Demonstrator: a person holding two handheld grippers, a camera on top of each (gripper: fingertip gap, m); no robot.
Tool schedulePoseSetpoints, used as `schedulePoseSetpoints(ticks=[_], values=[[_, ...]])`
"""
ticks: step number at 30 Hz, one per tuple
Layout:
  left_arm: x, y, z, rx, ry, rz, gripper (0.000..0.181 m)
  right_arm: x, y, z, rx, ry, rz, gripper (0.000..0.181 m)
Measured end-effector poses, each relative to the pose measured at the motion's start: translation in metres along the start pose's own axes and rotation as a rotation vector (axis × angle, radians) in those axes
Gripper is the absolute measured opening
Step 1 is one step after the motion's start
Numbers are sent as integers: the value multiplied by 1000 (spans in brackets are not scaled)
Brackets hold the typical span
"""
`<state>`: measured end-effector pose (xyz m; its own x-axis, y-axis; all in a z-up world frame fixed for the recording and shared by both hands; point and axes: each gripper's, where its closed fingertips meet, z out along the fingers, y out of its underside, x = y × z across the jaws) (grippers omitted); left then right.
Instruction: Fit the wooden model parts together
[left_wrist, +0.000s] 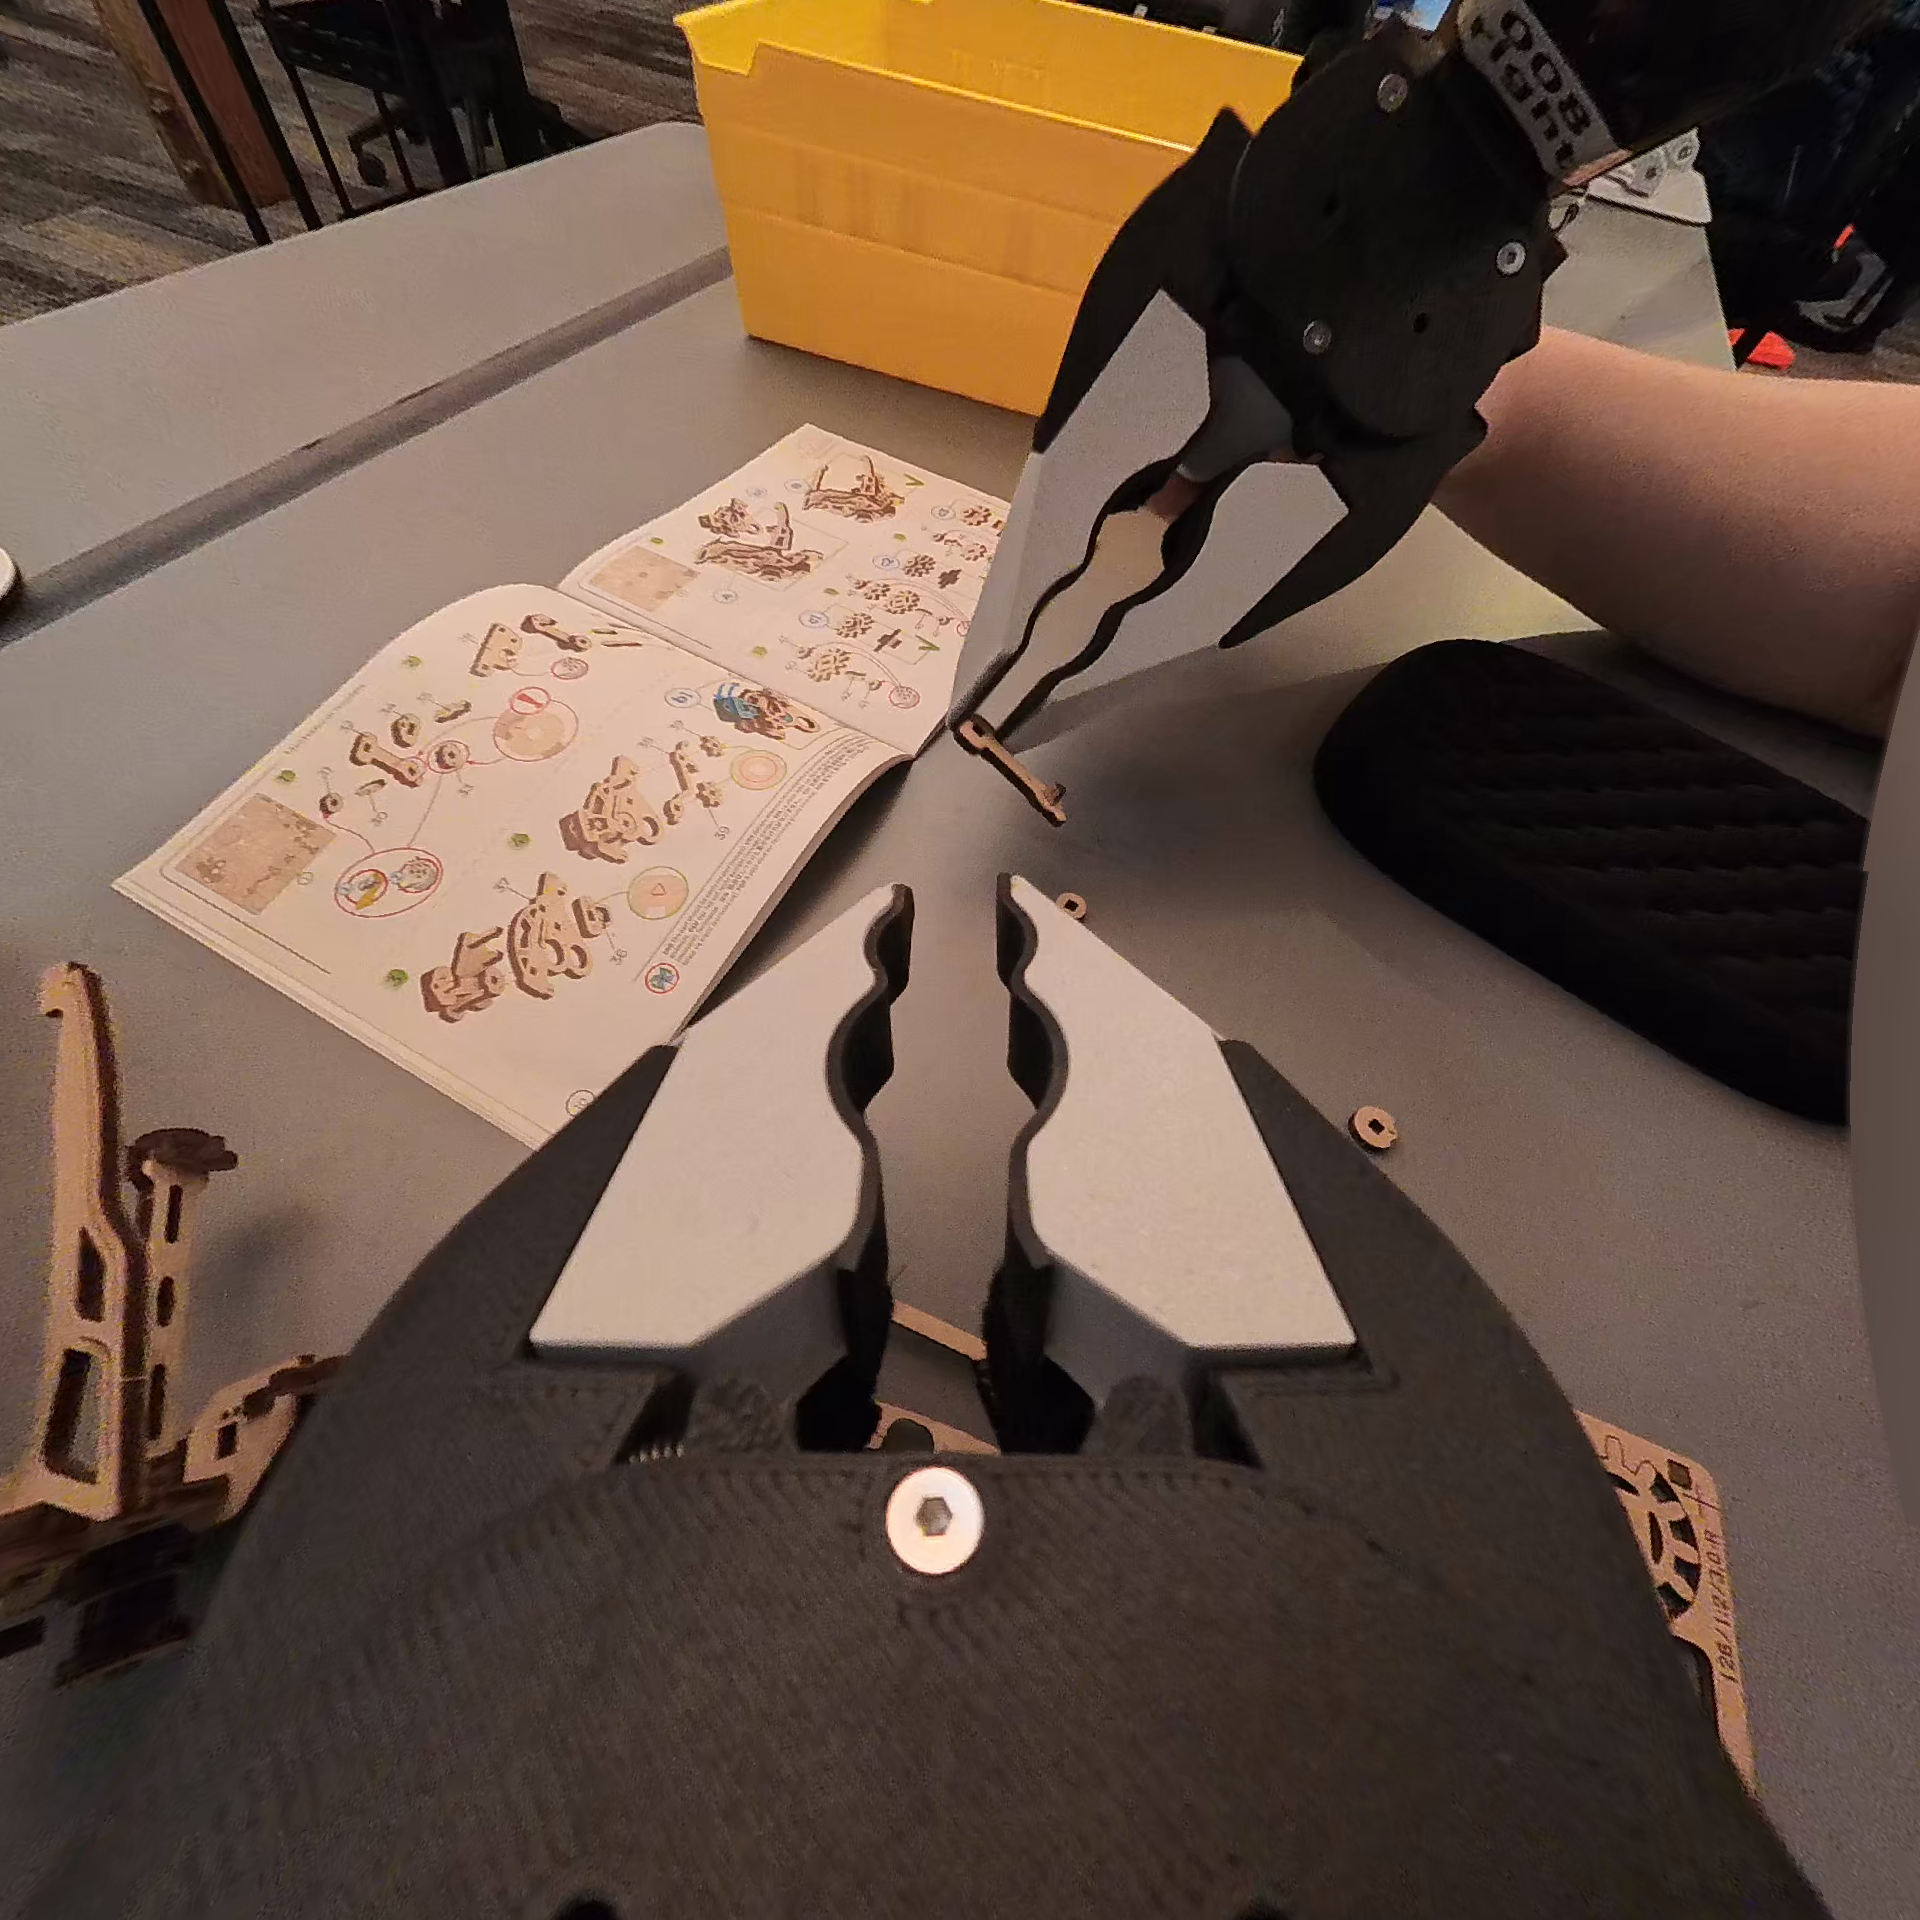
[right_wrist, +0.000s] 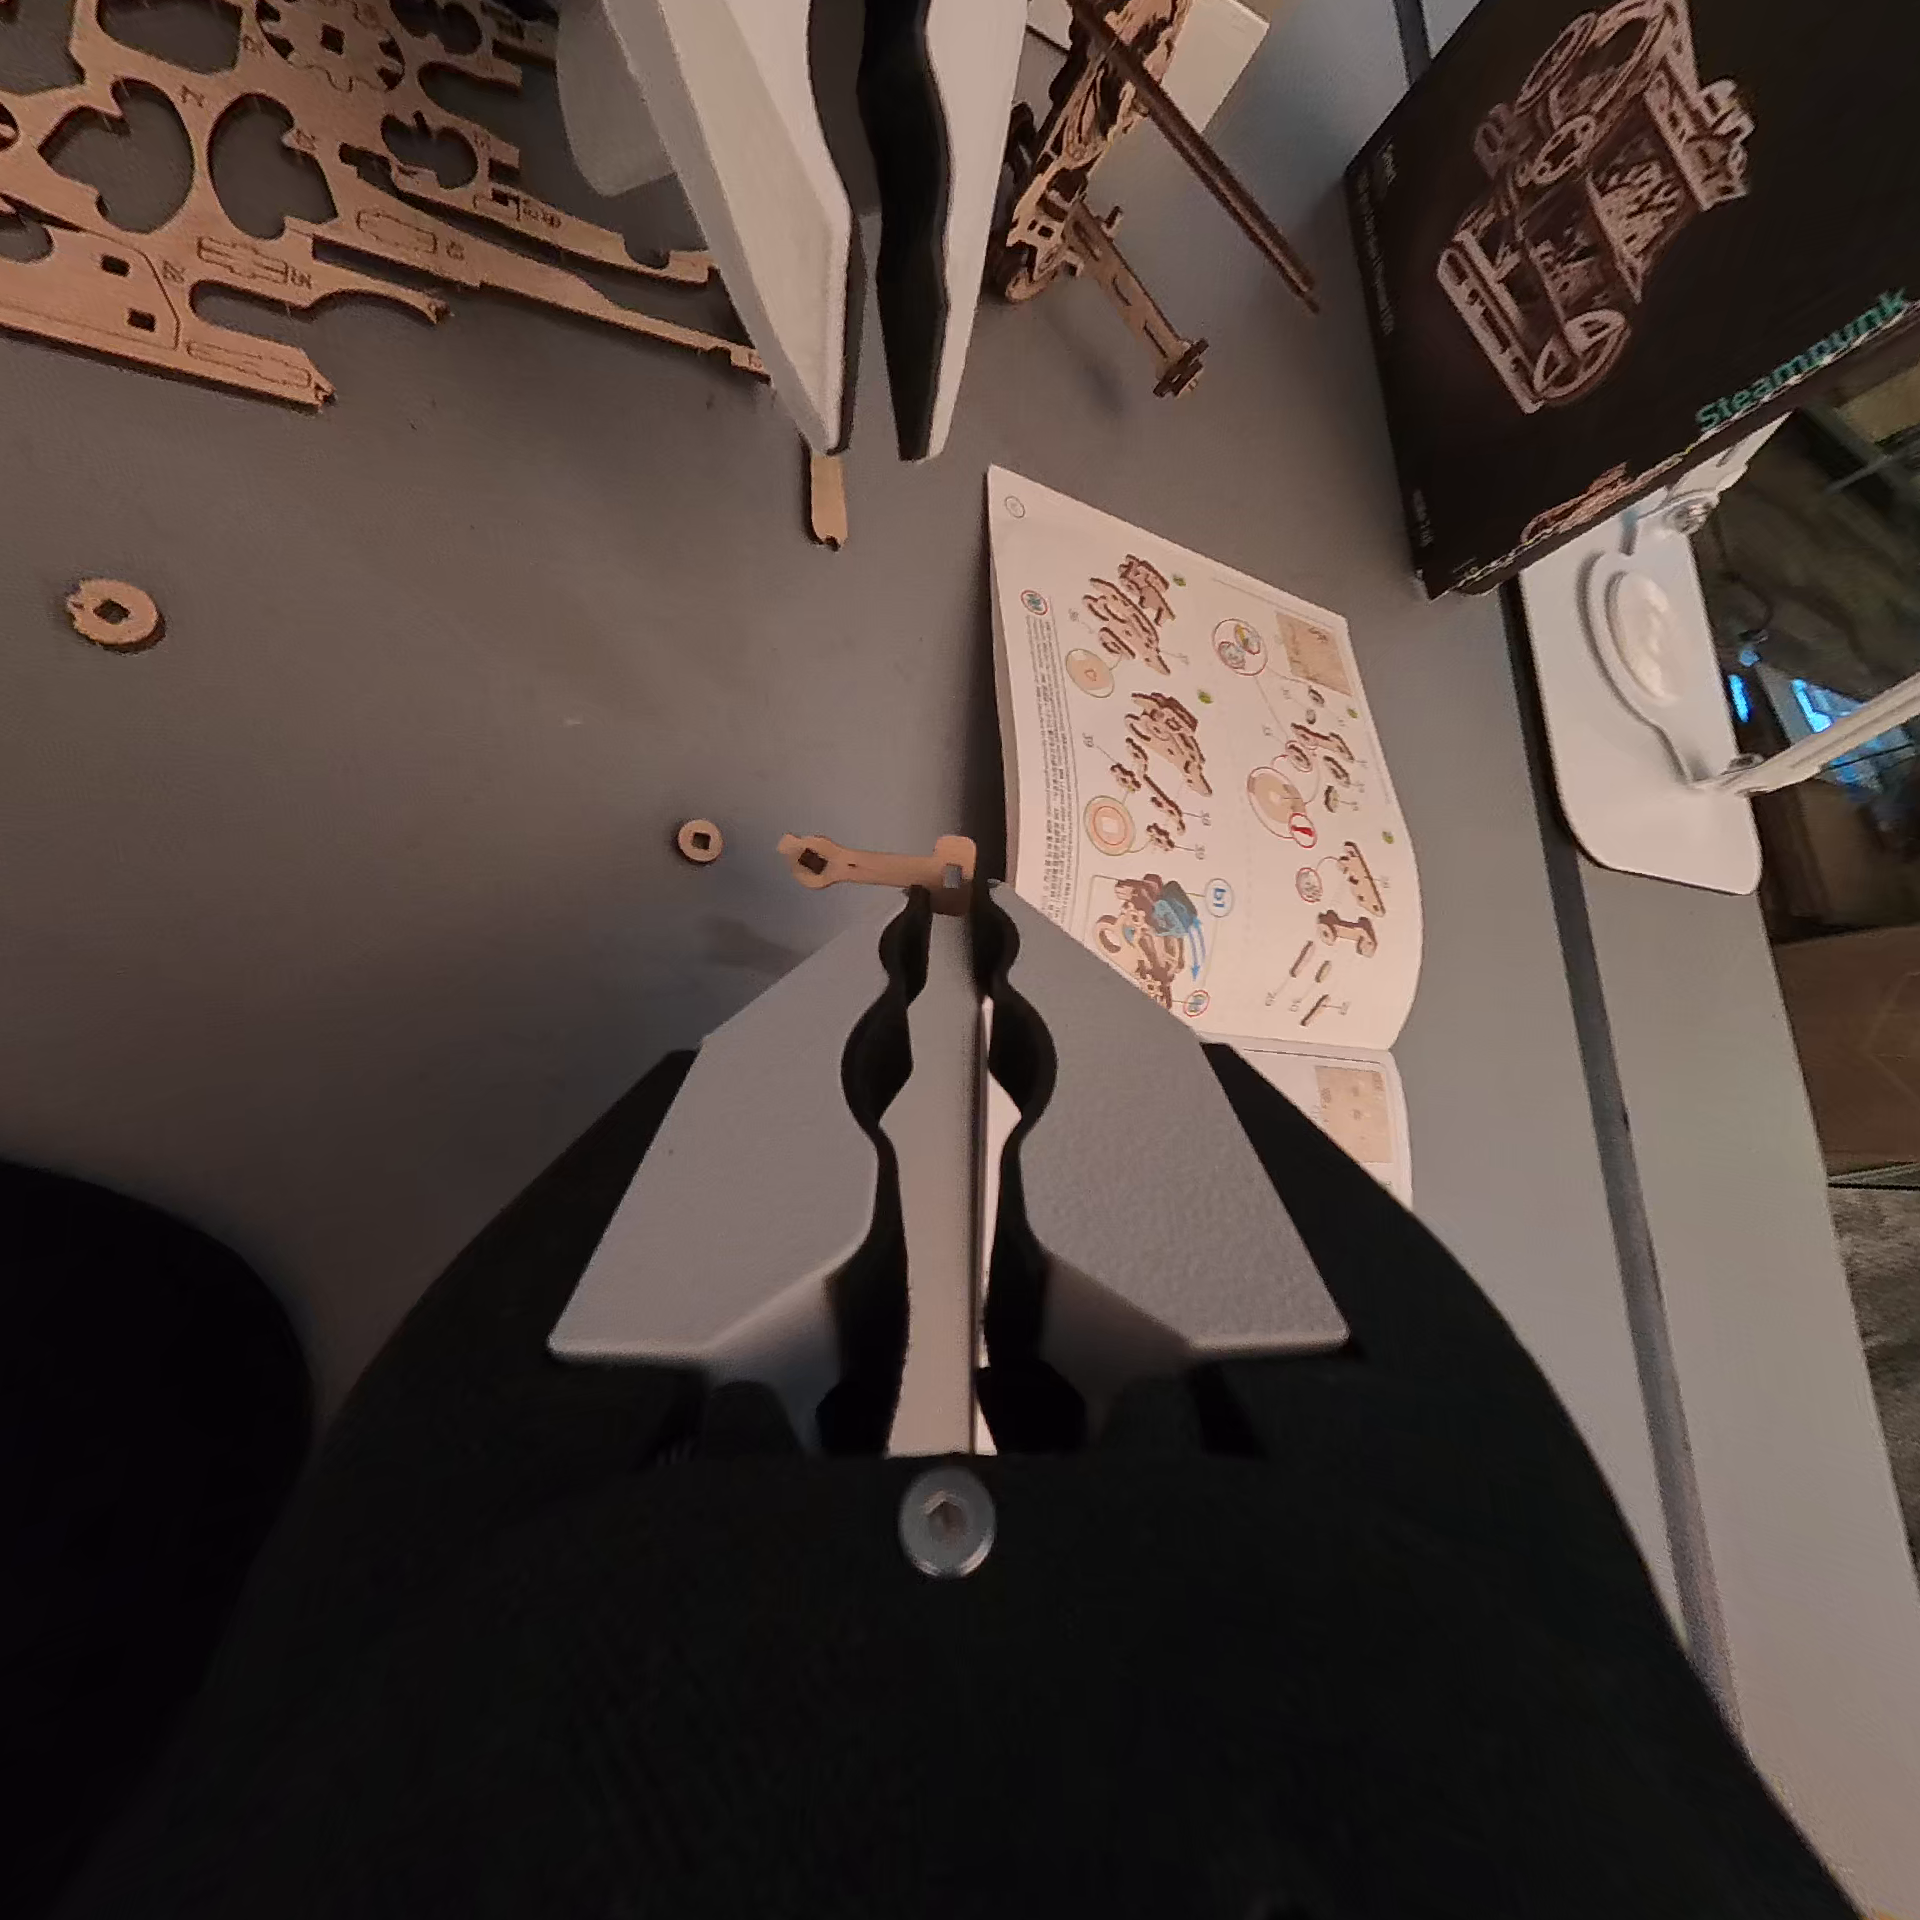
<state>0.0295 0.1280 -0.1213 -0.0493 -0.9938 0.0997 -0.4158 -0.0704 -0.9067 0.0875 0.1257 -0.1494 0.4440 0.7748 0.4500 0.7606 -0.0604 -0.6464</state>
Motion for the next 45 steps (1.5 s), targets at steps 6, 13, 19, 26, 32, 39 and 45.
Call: schedulePoseSetpoints(ticks=[6,13,19,26,32,39,45], values=[[-5,-1,-2,8,-19,-20,13,-4,-3,1,-5,-18,11,6],[-9,1,-1,5,-30,-30,11,-10,-2,3,-12,-51,26,6],[-8,2,0,3,-23,-38,11,-17,-1,6,-9,-102,56,6],[-9,9,5,-26,-20,-45,11,-25,8,13,-51,-154,84,6],[-10,5,1,-10,-24,-51,11,-27,6,16,-33,-187,130,6],[-8,7,3,-21,-20,-45,11,-27,-1,15,12,-210,153,6],[-9,7,2,-22,-23,-45,11,-29,0,19,0,-227,155,6]])
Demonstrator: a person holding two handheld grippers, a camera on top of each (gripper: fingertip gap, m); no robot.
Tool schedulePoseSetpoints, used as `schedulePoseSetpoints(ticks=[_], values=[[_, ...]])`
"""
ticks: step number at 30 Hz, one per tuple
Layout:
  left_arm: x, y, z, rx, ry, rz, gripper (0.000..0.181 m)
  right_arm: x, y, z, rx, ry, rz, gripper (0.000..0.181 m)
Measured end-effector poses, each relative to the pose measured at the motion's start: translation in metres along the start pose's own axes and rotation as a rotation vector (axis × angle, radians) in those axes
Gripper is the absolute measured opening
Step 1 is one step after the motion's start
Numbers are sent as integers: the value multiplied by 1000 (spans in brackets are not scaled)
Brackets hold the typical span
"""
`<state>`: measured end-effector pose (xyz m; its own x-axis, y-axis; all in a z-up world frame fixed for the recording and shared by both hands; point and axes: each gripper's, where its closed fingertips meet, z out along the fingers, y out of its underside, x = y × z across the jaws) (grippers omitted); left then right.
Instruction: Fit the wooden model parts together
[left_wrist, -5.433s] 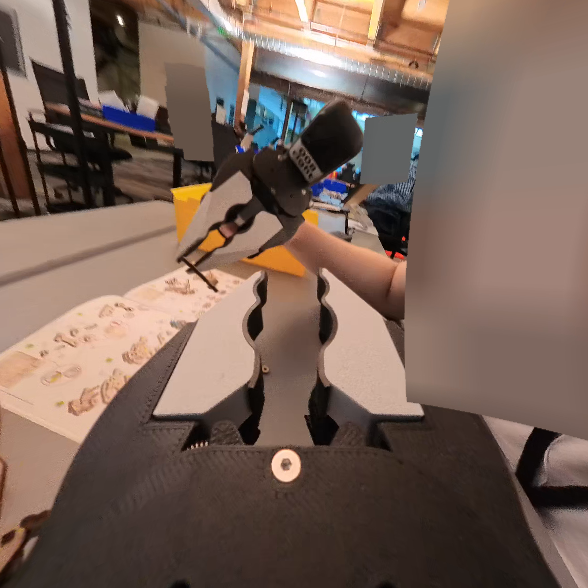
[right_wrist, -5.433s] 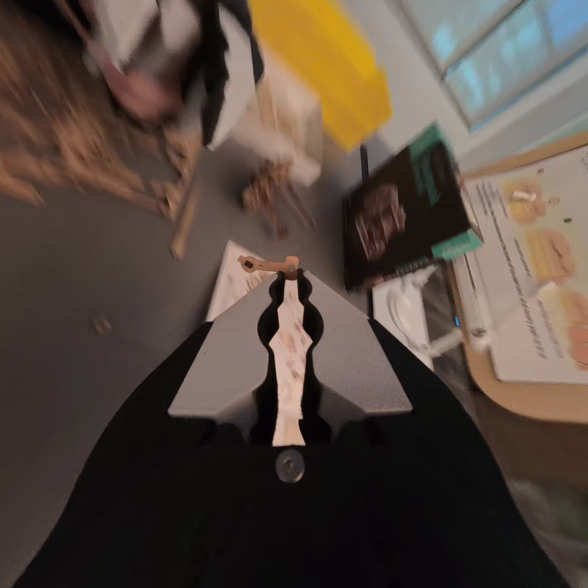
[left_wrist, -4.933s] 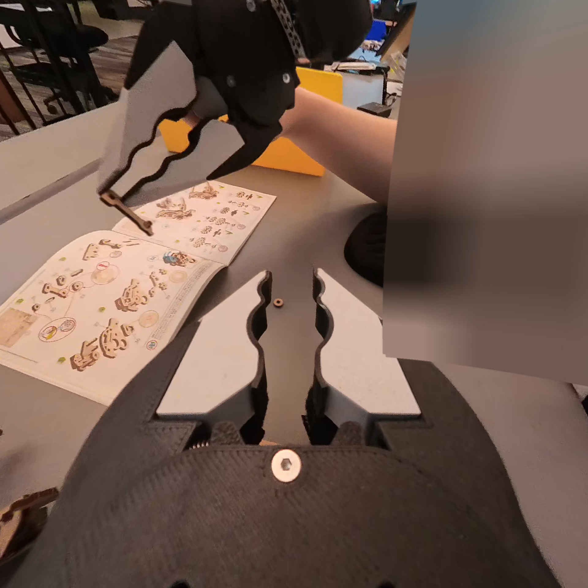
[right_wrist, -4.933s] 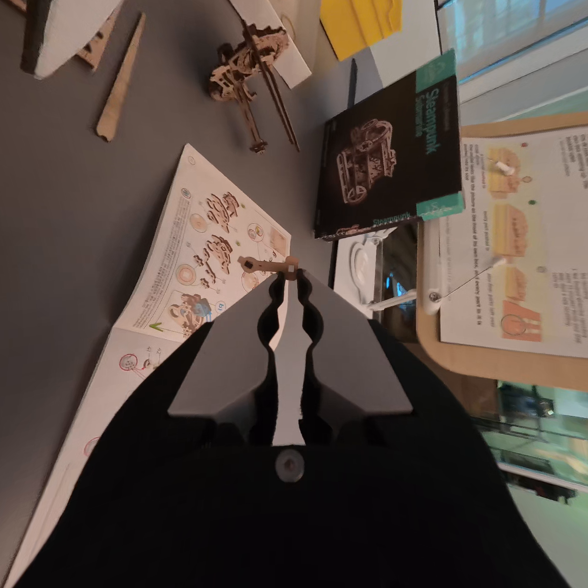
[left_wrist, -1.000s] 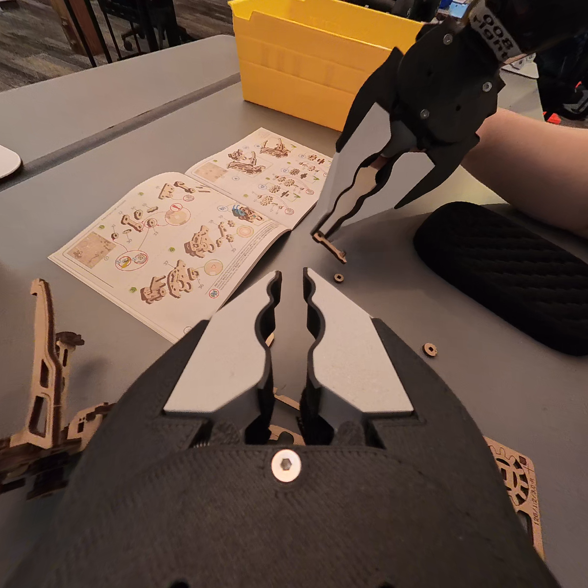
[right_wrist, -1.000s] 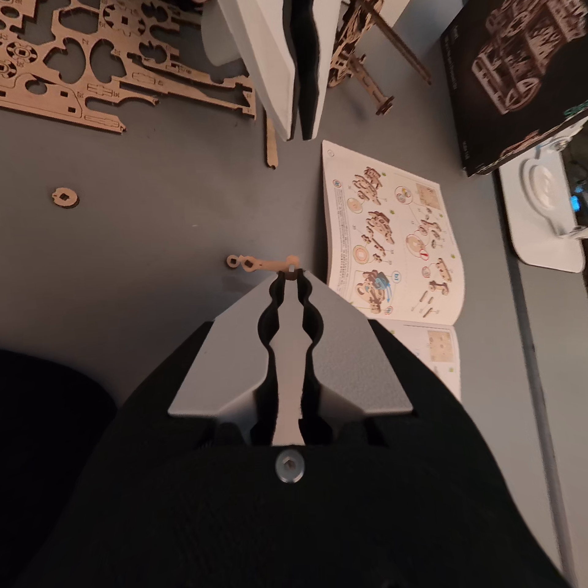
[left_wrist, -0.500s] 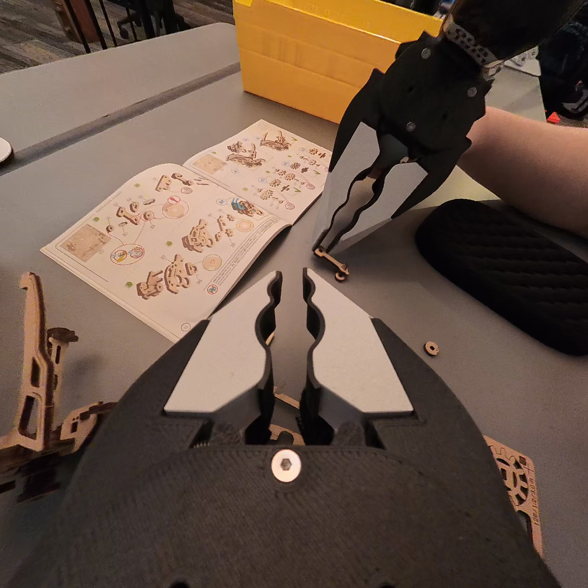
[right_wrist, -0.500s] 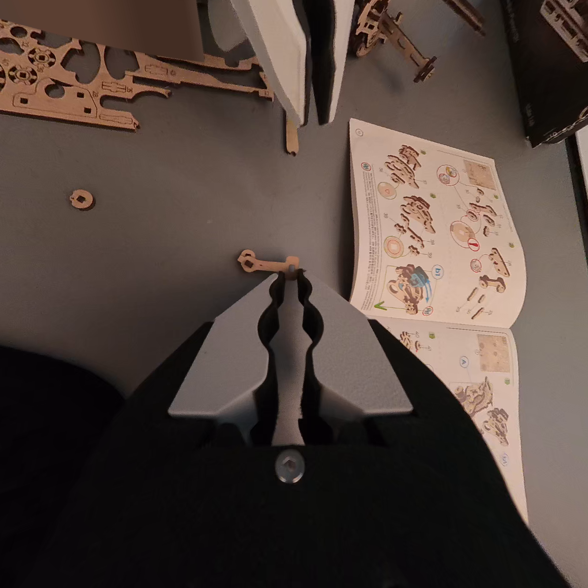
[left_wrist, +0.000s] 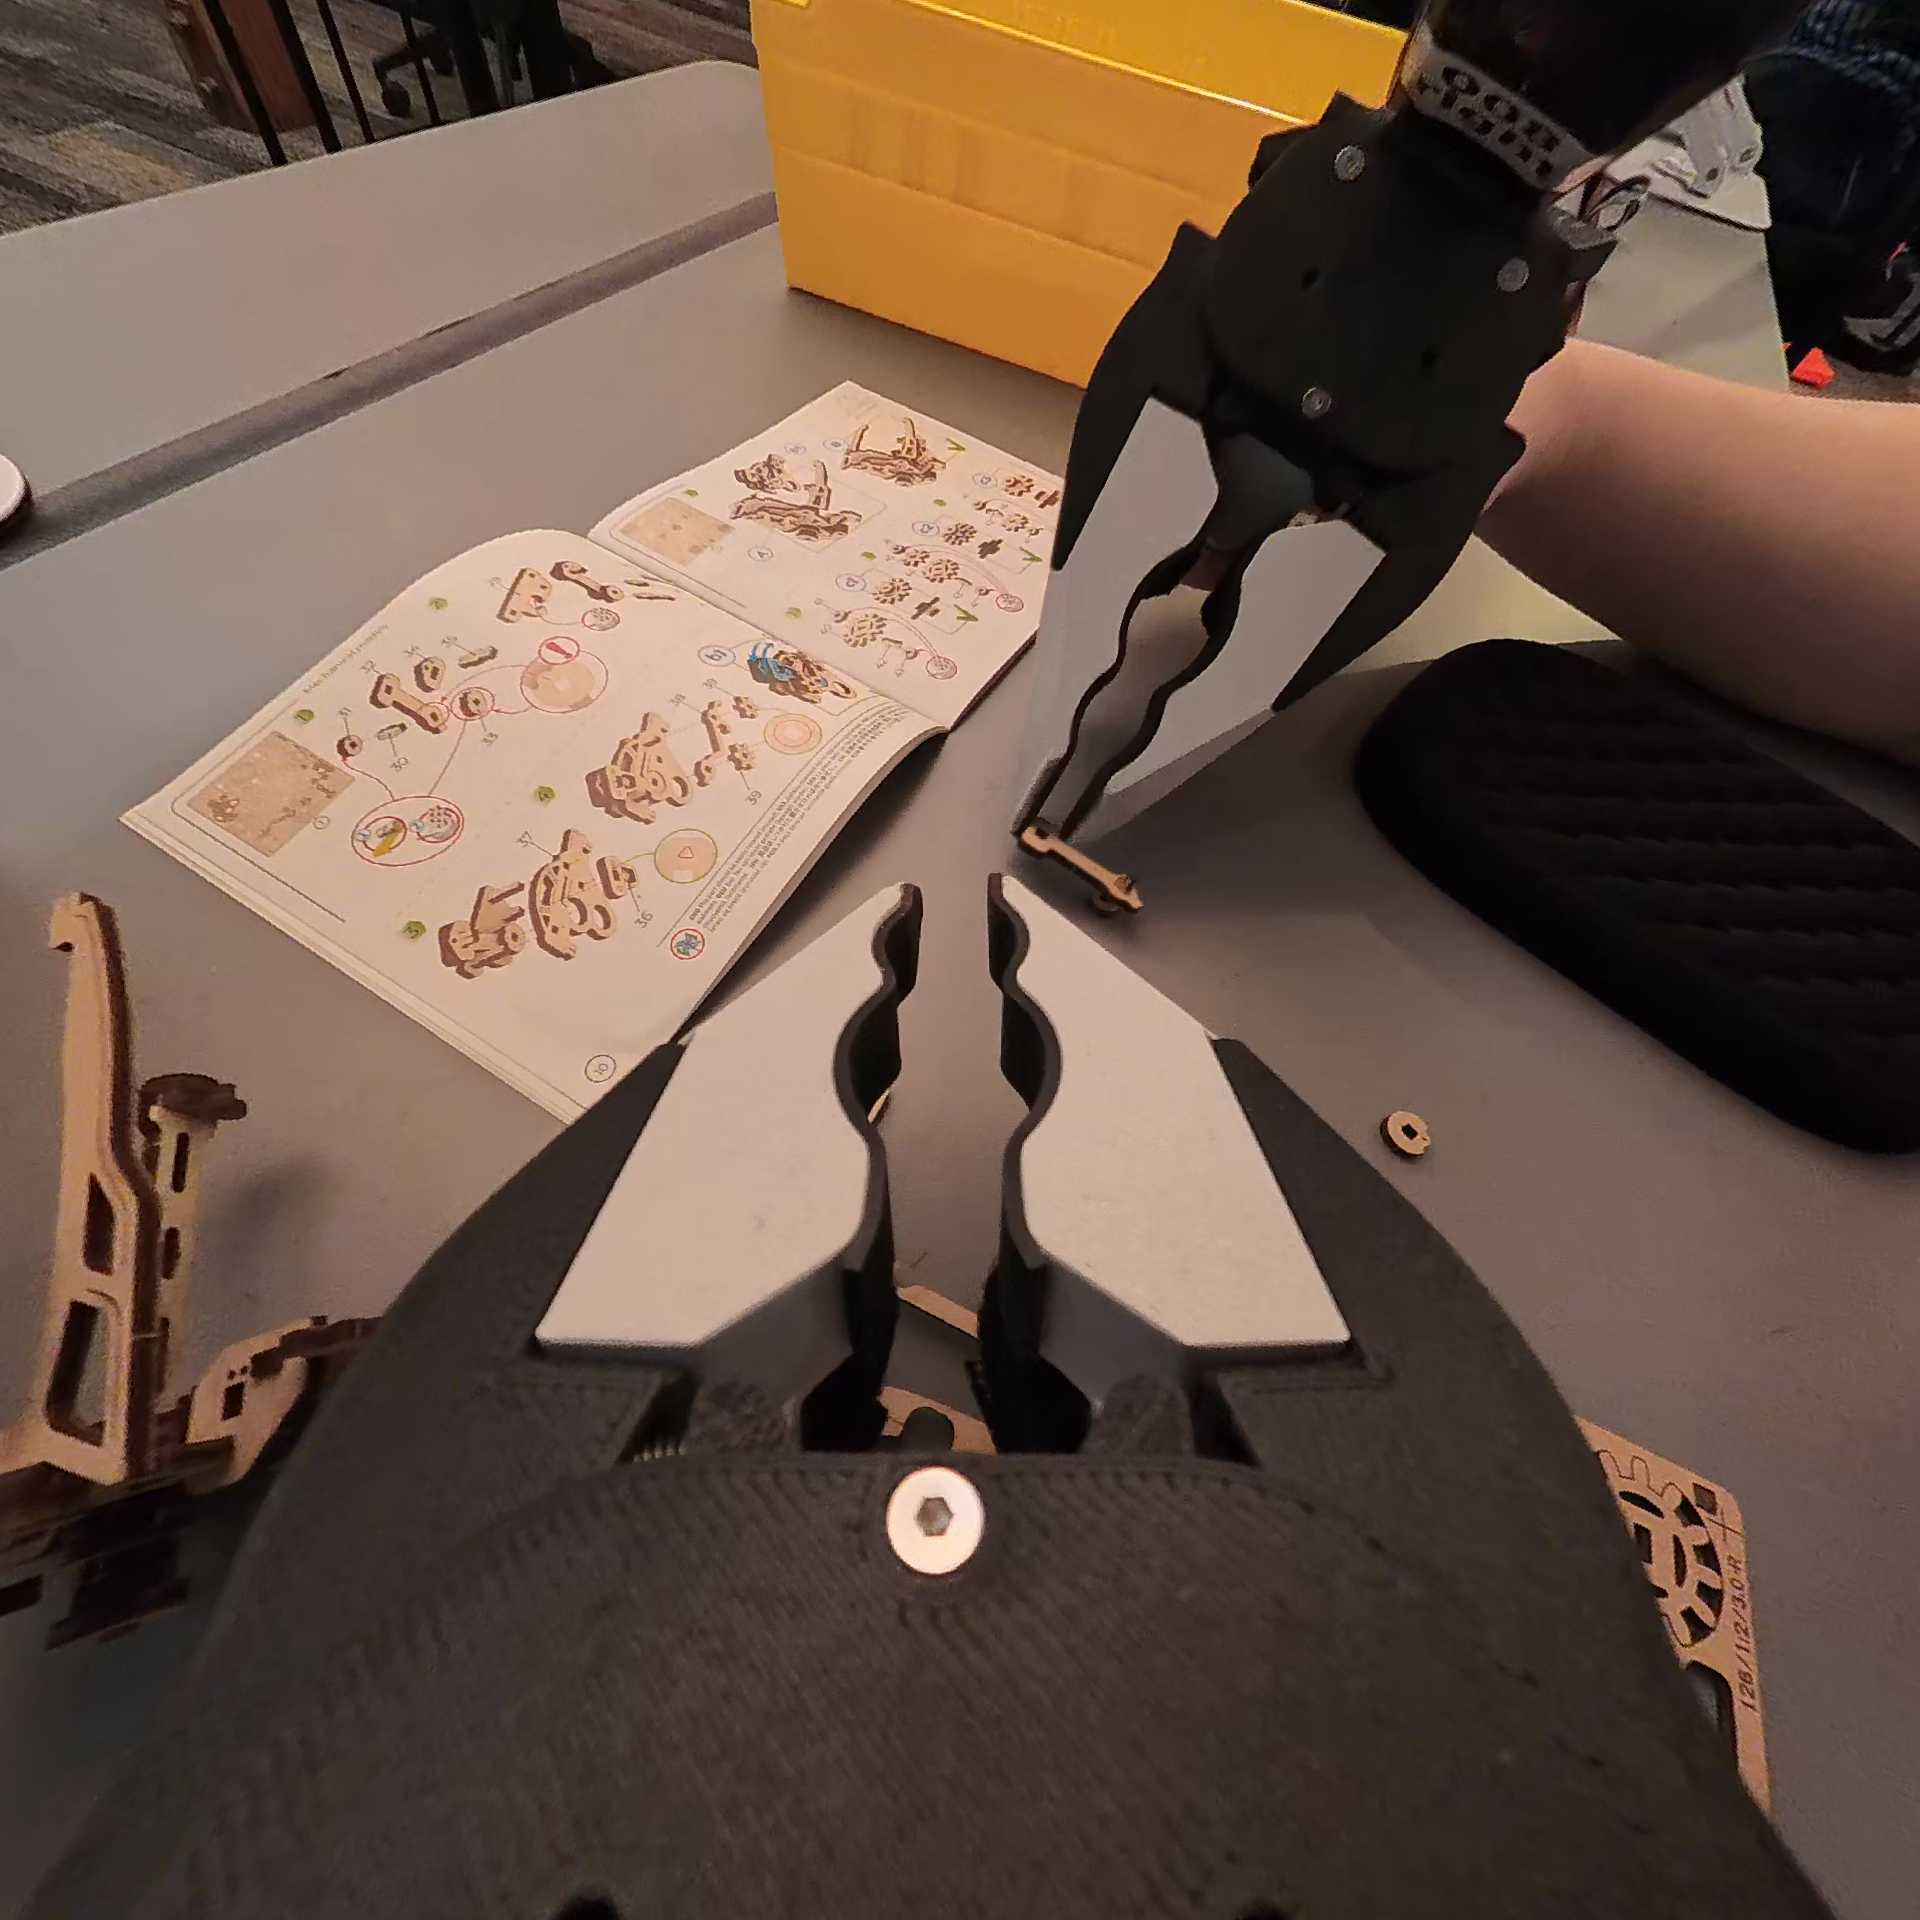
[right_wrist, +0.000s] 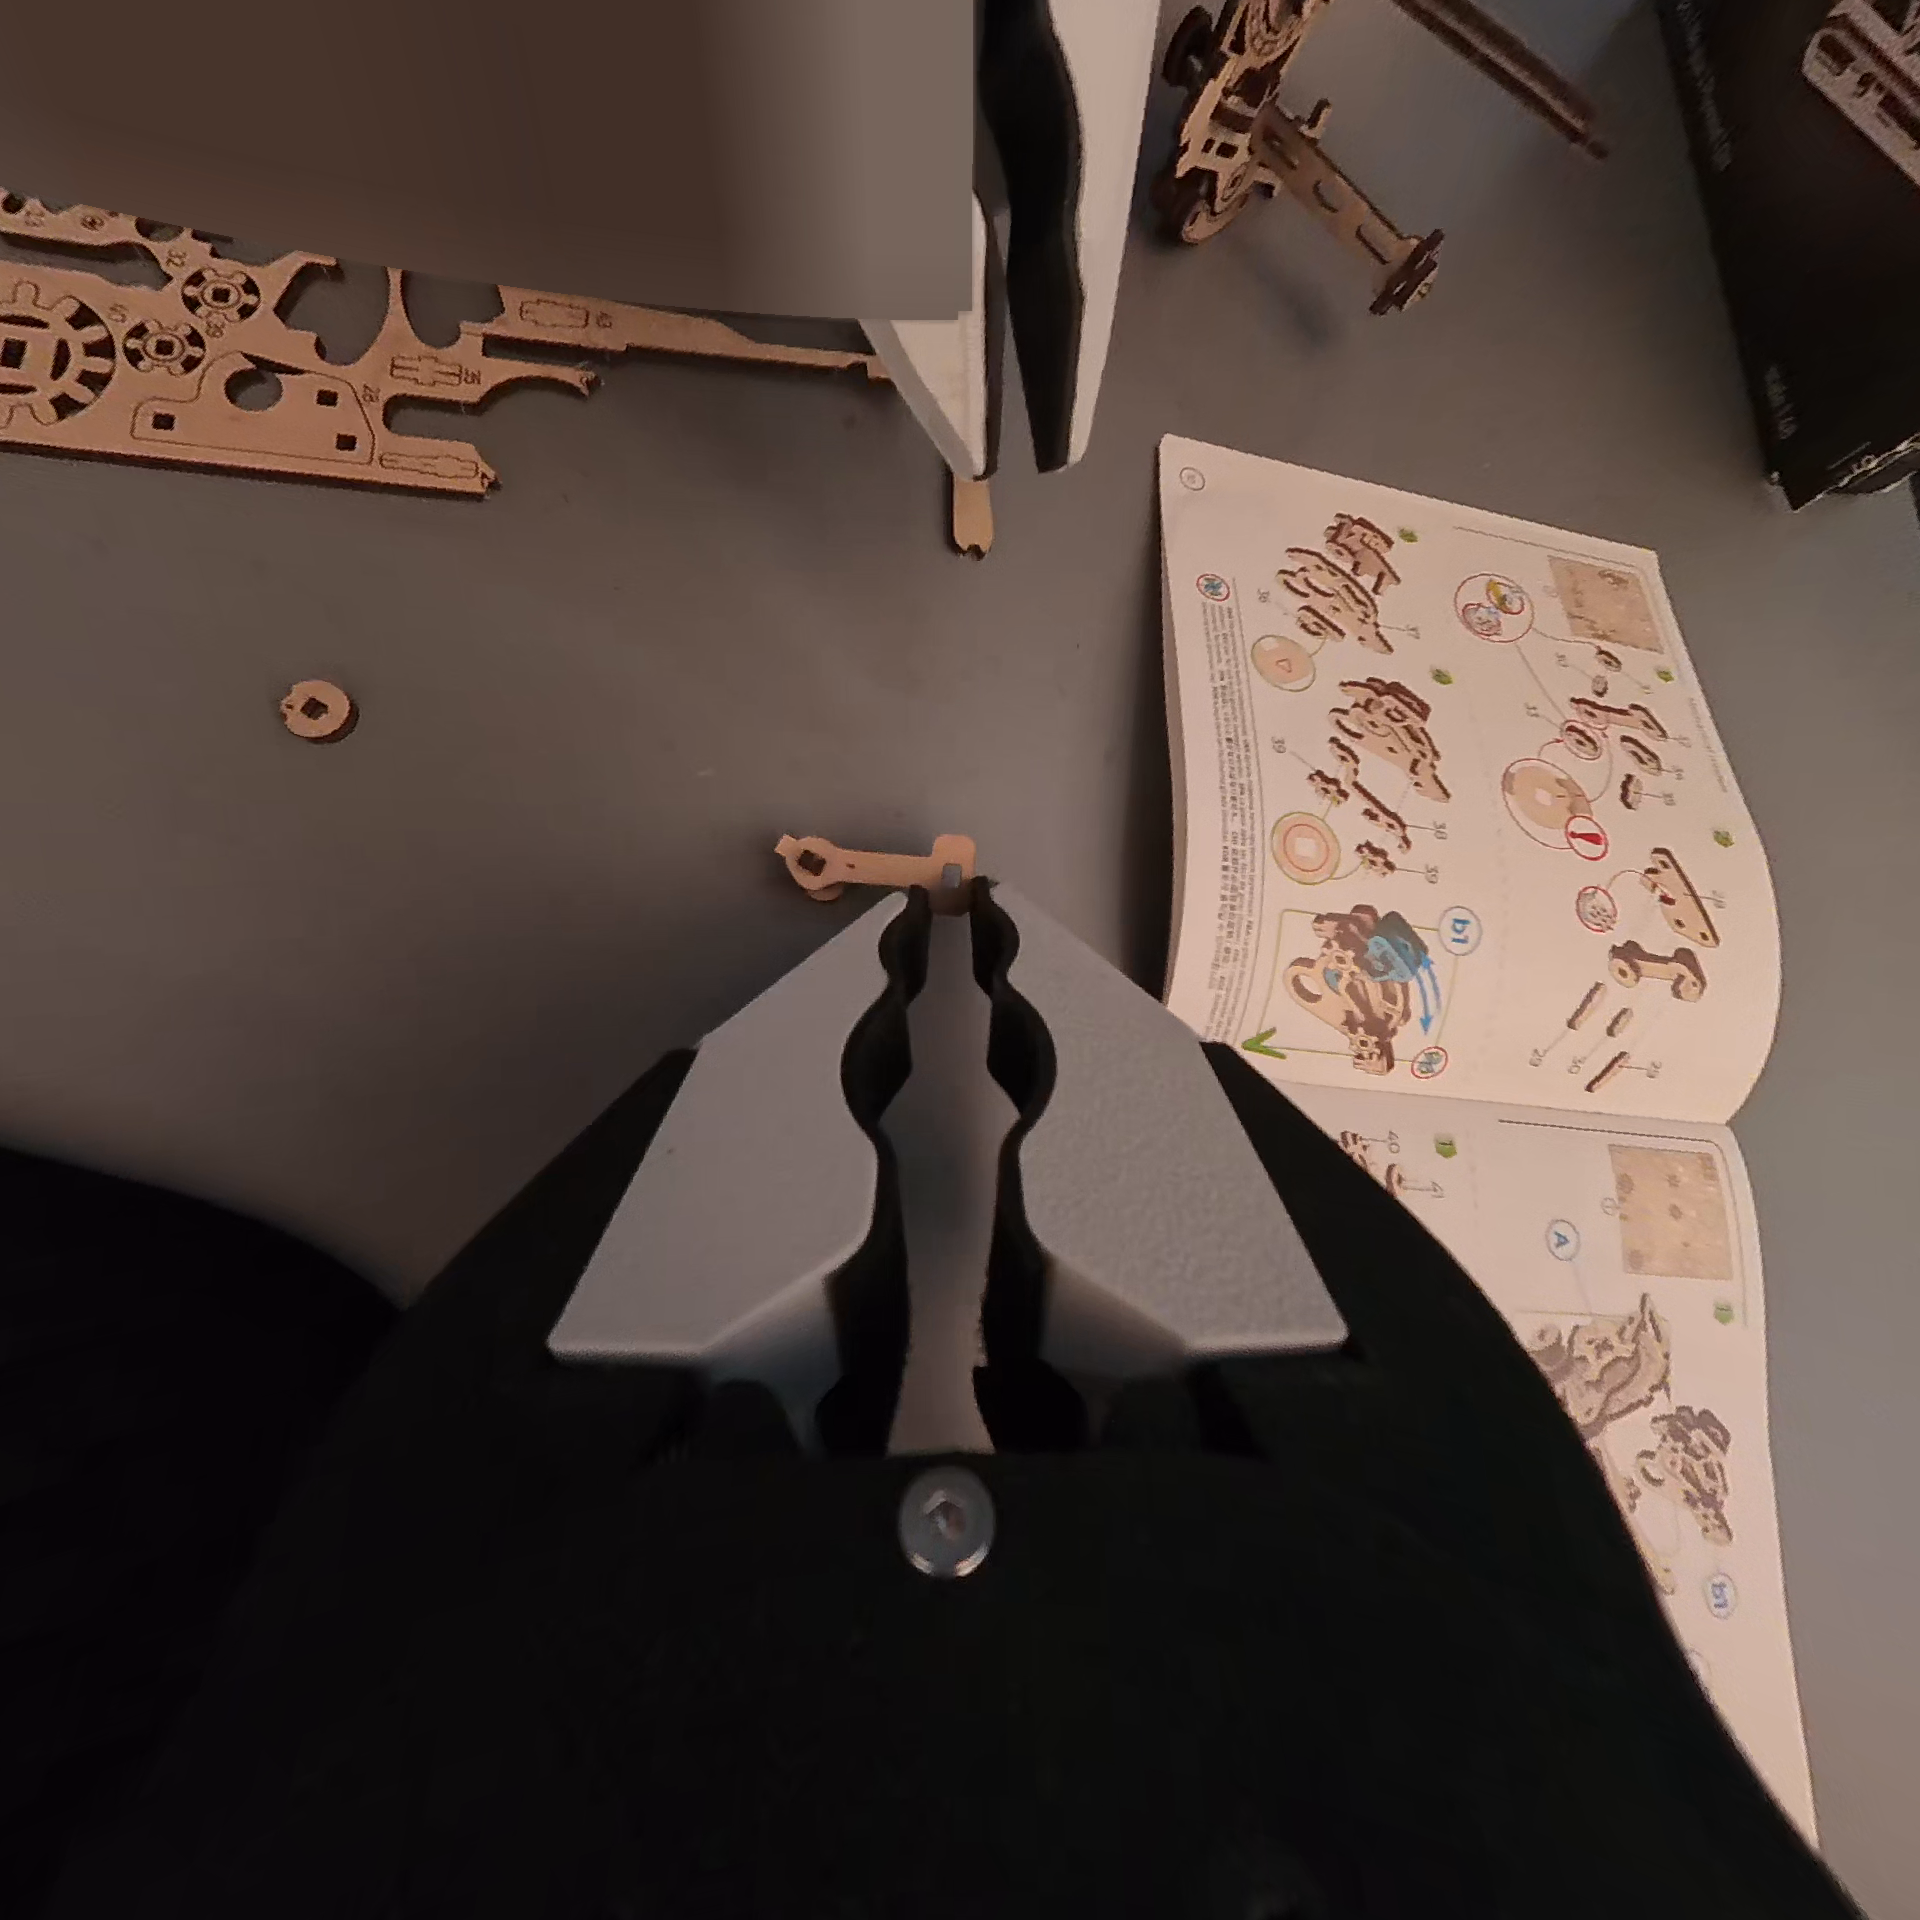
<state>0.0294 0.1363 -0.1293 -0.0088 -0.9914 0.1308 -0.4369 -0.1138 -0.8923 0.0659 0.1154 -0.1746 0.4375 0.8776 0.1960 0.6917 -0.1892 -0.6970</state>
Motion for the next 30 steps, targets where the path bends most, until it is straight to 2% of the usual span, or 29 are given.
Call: schedulePoseSetpoints(ticks=[10,16,30], values=[[2,-1,0,2,5,6,11,3,1,0,-24,-13,-29,6],[1,0,0,-4,1,10,10,4,-5,-4,12,-54,-165,6],[1,2,1,-10,-1,9,10,2,0,2,-78,-64,-225,6]])
